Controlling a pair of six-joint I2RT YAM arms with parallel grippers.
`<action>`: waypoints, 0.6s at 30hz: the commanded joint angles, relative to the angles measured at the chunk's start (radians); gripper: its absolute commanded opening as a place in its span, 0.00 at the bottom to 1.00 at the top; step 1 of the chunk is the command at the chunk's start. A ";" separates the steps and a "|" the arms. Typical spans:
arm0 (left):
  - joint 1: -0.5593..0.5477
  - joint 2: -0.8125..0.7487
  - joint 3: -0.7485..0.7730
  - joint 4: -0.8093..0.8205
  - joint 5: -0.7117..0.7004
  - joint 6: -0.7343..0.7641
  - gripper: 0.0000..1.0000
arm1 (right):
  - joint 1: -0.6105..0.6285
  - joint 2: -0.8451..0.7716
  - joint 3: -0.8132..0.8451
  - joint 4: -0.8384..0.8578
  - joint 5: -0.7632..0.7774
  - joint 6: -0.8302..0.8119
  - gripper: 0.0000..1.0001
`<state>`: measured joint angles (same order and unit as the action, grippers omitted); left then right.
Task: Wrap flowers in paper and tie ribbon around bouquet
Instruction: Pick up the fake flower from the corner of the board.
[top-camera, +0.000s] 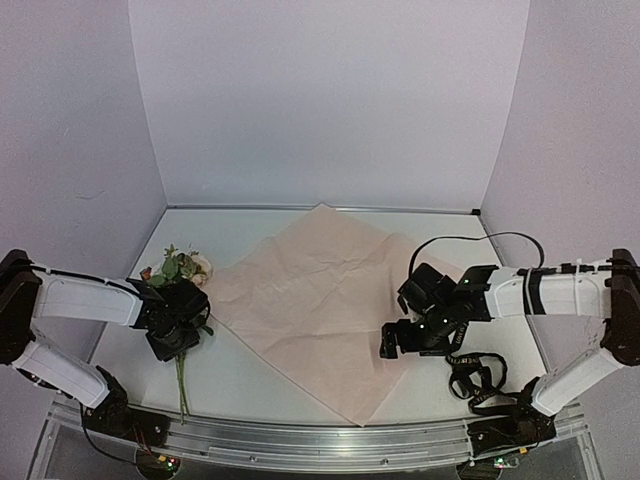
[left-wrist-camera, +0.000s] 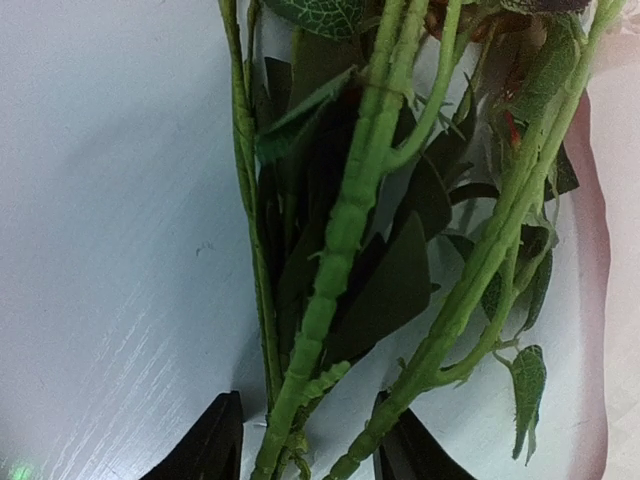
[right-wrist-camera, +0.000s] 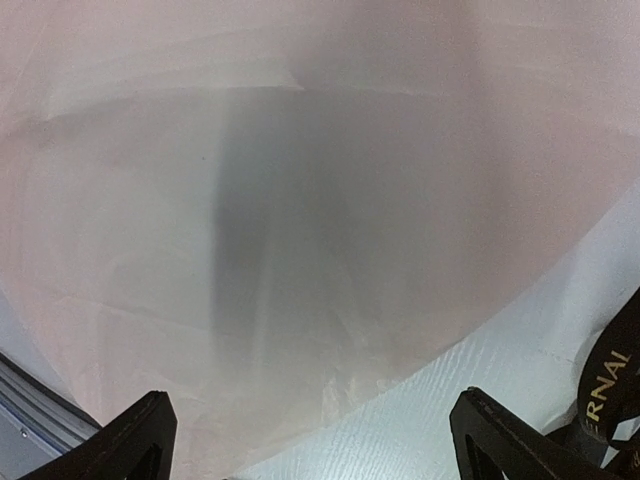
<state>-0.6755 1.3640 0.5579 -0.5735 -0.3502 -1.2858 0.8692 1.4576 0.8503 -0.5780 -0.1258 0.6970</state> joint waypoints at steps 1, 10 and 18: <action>0.001 0.054 -0.018 0.056 -0.008 -0.028 0.34 | -0.001 0.058 0.047 0.048 -0.007 -0.034 0.98; 0.001 0.041 -0.014 0.048 -0.039 -0.029 0.01 | 0.010 0.165 0.024 0.066 0.009 -0.020 0.92; 0.001 -0.113 0.140 -0.144 -0.177 0.100 0.00 | 0.021 0.194 0.005 0.061 0.014 0.010 0.89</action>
<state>-0.6754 1.3430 0.5721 -0.6038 -0.4227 -1.2804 0.8777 1.6363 0.8654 -0.5152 -0.1239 0.6844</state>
